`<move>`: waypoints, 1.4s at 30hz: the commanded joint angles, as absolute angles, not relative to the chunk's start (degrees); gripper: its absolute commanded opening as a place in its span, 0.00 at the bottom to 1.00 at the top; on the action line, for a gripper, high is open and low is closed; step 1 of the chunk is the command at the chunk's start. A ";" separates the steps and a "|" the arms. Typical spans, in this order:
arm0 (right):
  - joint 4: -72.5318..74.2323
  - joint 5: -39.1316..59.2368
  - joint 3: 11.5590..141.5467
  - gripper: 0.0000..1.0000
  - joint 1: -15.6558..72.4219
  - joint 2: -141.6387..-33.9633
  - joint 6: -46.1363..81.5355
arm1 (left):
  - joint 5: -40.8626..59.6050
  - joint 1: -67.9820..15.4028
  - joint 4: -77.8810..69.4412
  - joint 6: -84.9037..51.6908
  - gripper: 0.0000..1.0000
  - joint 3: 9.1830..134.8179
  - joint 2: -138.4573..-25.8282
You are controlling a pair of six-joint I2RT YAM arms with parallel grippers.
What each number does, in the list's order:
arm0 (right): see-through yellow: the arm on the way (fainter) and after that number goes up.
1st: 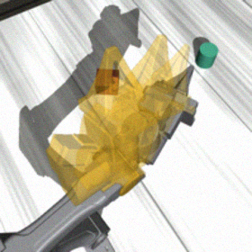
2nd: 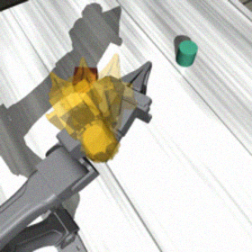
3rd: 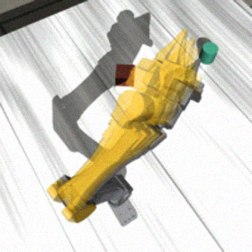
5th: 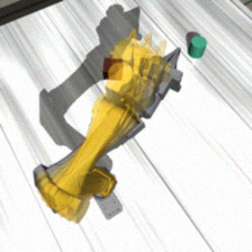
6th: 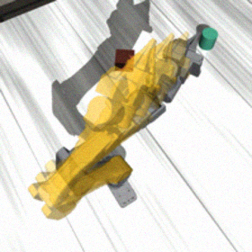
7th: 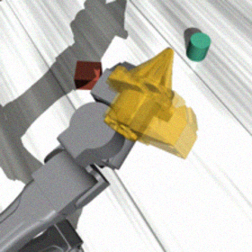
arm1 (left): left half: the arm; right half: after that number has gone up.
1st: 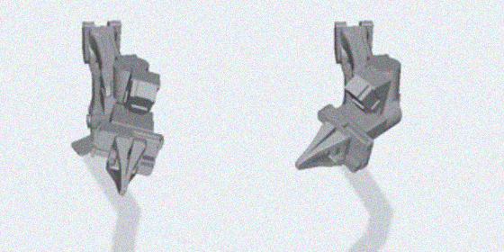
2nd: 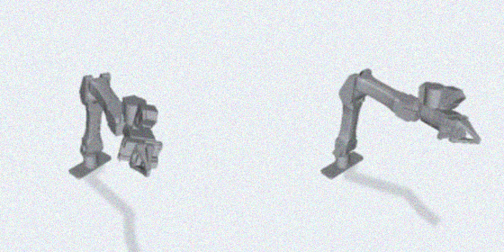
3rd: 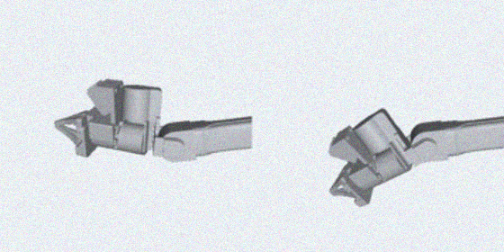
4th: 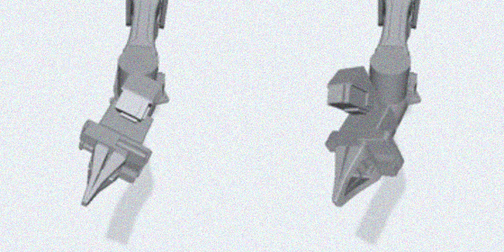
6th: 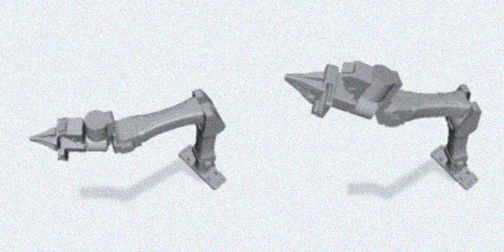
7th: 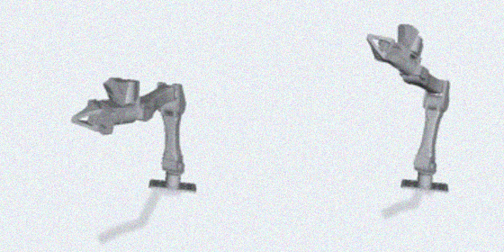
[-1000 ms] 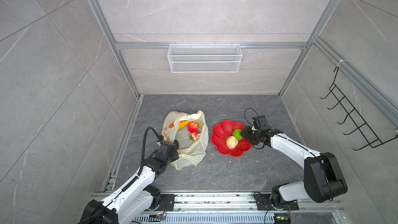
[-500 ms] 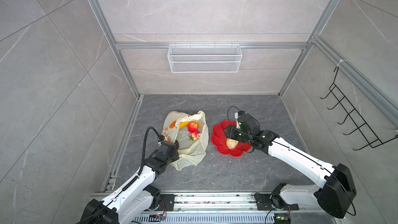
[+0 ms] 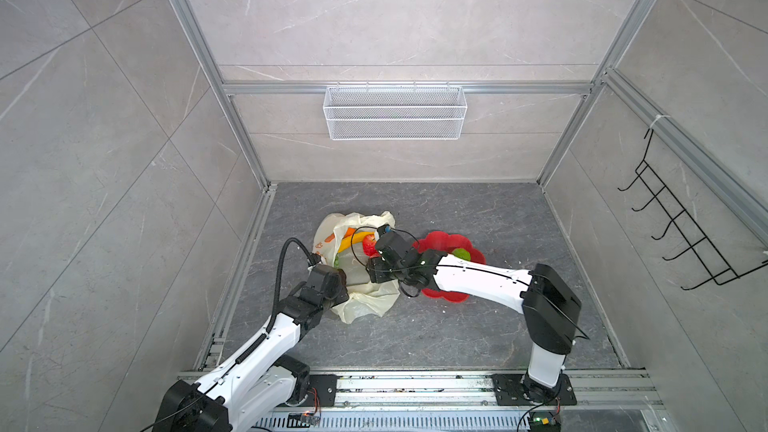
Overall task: Take the fake fruits out of the plastic bag
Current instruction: 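Raise the right gripper and move it back over the bag opening, then reach the right gripper down into the bag and grasp the red apple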
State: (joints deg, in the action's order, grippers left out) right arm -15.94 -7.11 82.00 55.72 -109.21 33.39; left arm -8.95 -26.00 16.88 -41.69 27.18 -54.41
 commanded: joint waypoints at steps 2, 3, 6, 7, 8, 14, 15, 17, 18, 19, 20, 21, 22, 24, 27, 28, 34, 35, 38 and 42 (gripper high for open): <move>-20.40 -14.08 90.98 0.67 55.21 -115.65 29.91 | -7.30 -25.75 16.61 -39.82 0.00 29.27 -55.39; -21.38 -15.08 93.01 0.67 54.97 -117.39 29.32 | -7.05 -25.75 16.66 -39.73 0.00 29.31 -55.53; -25.06 -17.14 98.55 0.69 53.50 -121.97 29.11 | -6.41 -25.75 16.70 -39.45 0.00 29.40 -55.66; -25.67 -17.58 99.94 0.70 53.11 -123.21 28.69 | -6.25 -25.75 16.49 -39.43 0.00 29.18 -55.63; -26.04 -18.08 101.12 0.70 52.73 -124.12 28.20 | -6.00 -25.76 16.20 -39.46 0.00 28.96 -55.68; -29.53 -21.61 110.01 0.76 51.64 -130.44 25.79 | -5.22 -25.75 15.08 -39.18 0.00 28.81 -56.86; -30.21 -21.94 111.50 0.77 51.55 -131.50 25.67 | -5.03 -25.75 14.60 -39.18 0.00 28.61 -56.88; -31.90 -22.58 114.57 0.78 51.33 -133.80 25.34 | -4.67 -25.75 13.96 -39.32 0.00 28.30 -56.91; -32.72 -22.51 116.34 0.79 51.09 -135.02 25.02 | -4.57 -25.80 13.68 -39.40 0.00 28.03 -56.98; -33.61 -22.29 118.06 0.79 51.02 -136.29 24.89 | -4.48 -25.75 13.48 -39.39 0.00 27.75 -56.96; -34.04 -21.96 119.40 0.79 50.93 -137.17 24.61 | -4.50 -25.75 13.37 -39.38 0.00 27.68 -57.01; -34.17 -21.44 120.64 0.79 50.97 -138.01 24.45 | -4.45 -25.75 13.34 -39.28 0.00 27.47 -57.10; -34.36 -20.96 121.82 0.80 50.98 -138.86 24.34 | -4.46 -25.75 13.41 -39.16 0.00 27.27 -57.06; -36.24 -20.66 125.07 0.80 50.67 -140.80 24.57 | -4.44 -25.75 13.45 -39.19 0.00 27.01 -56.96; -39.68 -20.91 130.26 0.80 50.29 -144.18 24.95 | -4.46 -25.75 13.03 -39.45 0.00 26.29 -56.56; -40.67 -20.99 131.67 0.80 50.27 -145.24 25.17 | -4.46 -25.75 12.85 -39.53 0.00 26.07 -56.50; -44.72 -22.07 137.64 0.80 49.92 -149.73 26.02 | -4.55 -25.75 12.87 -39.27 0.00 25.81 -56.45; -44.93 -21.98 137.98 0.80 49.84 -150.09 26.06 | -4.50 -25.77 12.89 -39.24 0.00 25.83 -56.60; -45.10 -21.46 138.99 0.80 49.68 -150.97 26.05 | -4.49 -25.75 12.75 -39.28 0.00 25.96 -56.86; -45.68 -20.96 140.39 0.78 49.60 -151.57 25.93 | -4.39 -25.75 12.74 -39.44 0.00 25.97 -56.89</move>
State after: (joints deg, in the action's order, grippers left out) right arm -43.44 -20.80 138.04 49.82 -150.58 25.69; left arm -5.34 -26.00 13.67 -40.42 25.78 -56.97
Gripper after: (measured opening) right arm 0.780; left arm 0.044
